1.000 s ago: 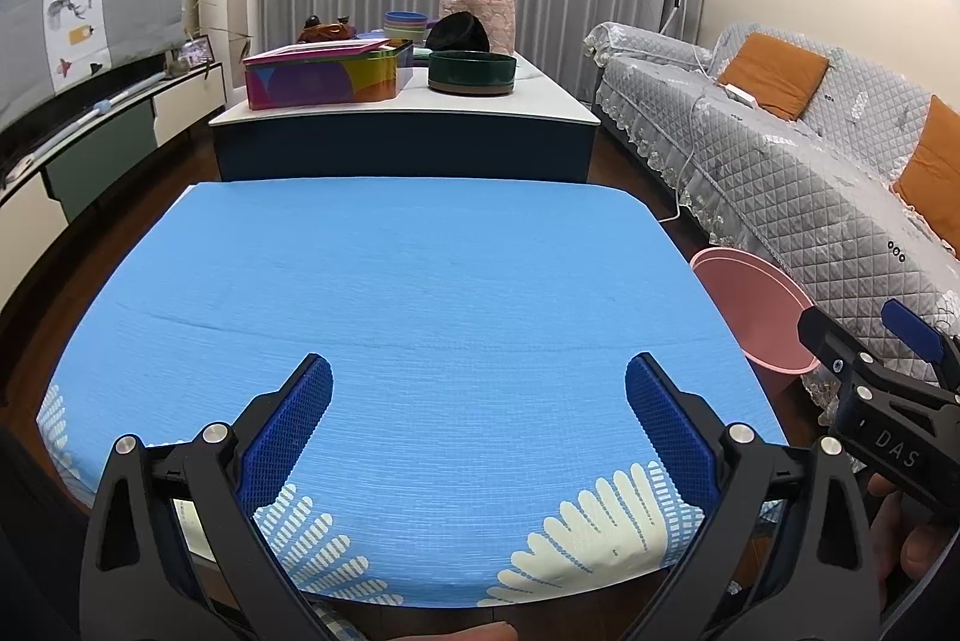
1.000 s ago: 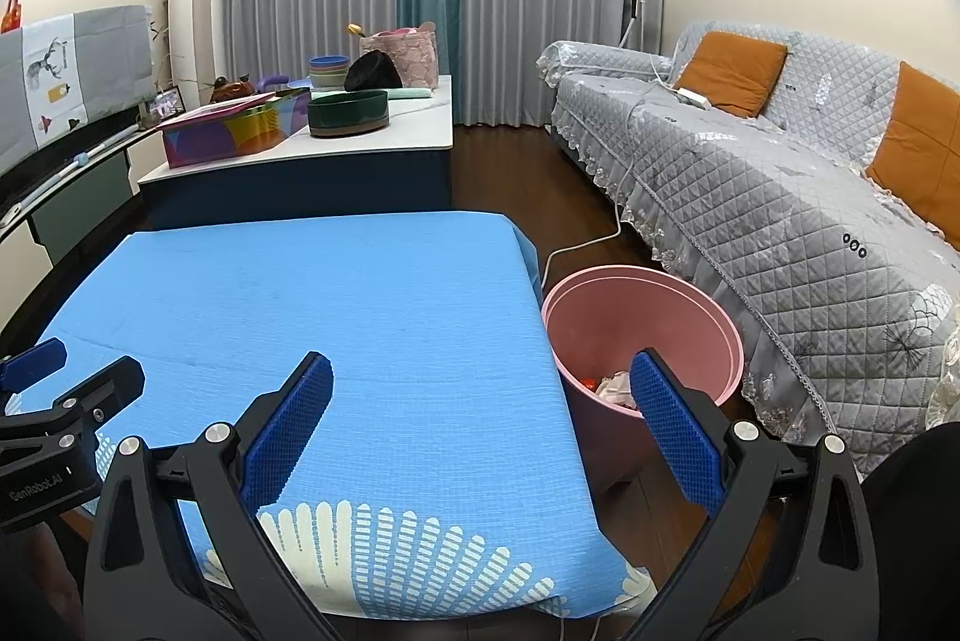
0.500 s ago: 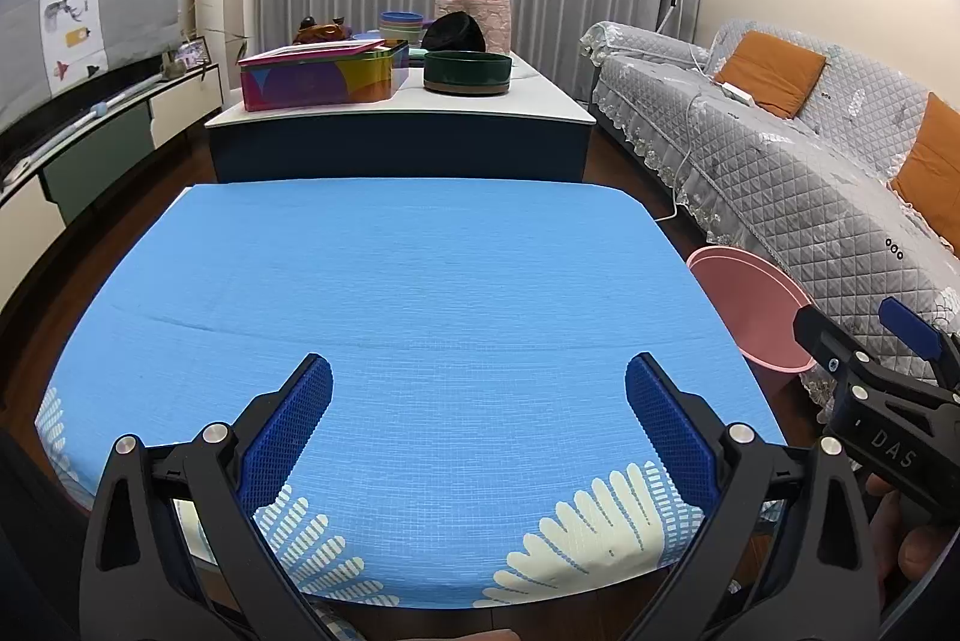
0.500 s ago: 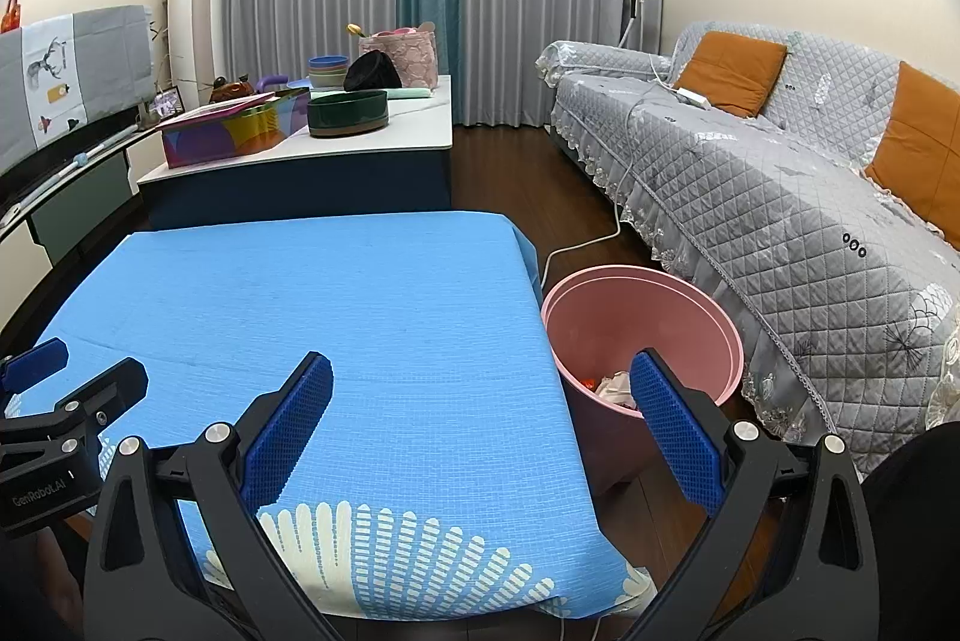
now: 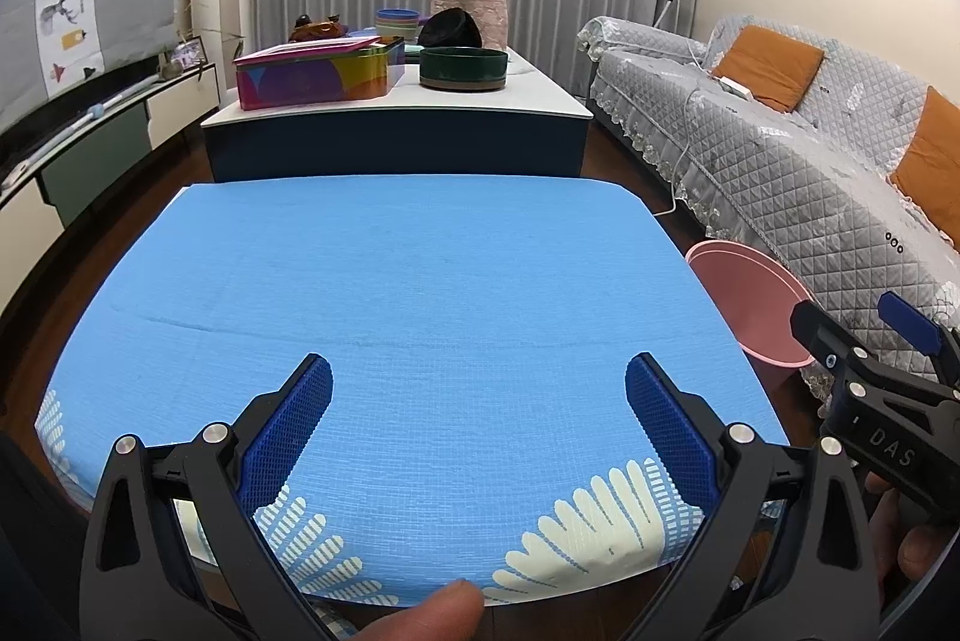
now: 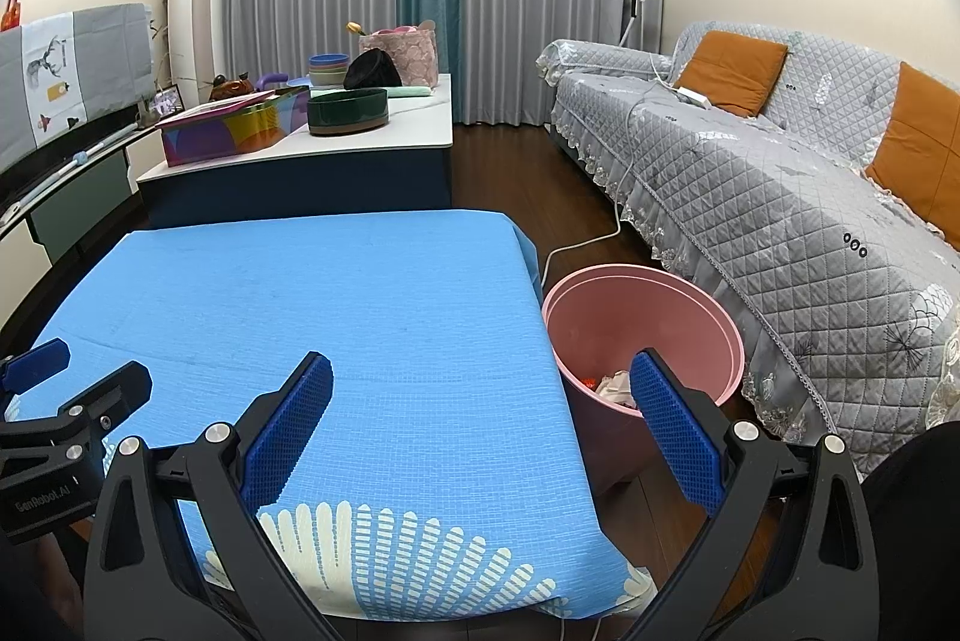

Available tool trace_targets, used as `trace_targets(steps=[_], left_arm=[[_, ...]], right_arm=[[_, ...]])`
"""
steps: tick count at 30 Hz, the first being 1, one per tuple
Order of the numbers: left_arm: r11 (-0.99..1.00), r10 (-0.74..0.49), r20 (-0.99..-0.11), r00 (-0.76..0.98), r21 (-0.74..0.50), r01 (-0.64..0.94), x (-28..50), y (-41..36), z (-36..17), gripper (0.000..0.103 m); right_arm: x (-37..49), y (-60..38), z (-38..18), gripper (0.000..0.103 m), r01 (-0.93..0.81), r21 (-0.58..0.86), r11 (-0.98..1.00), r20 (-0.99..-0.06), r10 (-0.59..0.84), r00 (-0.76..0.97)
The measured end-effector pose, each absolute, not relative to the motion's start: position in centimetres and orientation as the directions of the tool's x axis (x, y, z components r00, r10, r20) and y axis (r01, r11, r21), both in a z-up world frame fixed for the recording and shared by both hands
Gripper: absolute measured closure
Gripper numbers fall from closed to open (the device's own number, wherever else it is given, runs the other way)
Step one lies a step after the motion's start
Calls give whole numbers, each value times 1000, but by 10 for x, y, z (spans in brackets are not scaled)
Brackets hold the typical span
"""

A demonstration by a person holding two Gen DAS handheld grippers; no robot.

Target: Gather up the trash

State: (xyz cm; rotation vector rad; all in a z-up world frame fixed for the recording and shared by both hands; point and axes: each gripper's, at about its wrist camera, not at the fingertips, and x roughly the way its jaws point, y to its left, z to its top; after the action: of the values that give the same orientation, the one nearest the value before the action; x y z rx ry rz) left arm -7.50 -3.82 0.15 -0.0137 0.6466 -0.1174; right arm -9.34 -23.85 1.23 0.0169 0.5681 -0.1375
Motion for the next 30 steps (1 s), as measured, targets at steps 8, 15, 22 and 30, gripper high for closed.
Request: trace_targets(steps=[8,15,22,30], left_arm=[[995,-99,-607,788,-47,89,-76,-39,0,8],[994,-108,-614,782,-60,90,-77,-37,-1,8],[995,-104,-616,781,-58,87,-76,-37,-1,8],[994,-106,-616,780,-61,87,-75,-37,-1,8]], right_arm=[[-93,-239,12,5,134,-22,991,-537,-125,834],[-93,-239,13,5,134,-22,991,-536,-125,835],[-93,-239,12,5,134,-22,991,-536,-125,835],[-93,-239,12,5,134,-22,991,-536,-125,835]])
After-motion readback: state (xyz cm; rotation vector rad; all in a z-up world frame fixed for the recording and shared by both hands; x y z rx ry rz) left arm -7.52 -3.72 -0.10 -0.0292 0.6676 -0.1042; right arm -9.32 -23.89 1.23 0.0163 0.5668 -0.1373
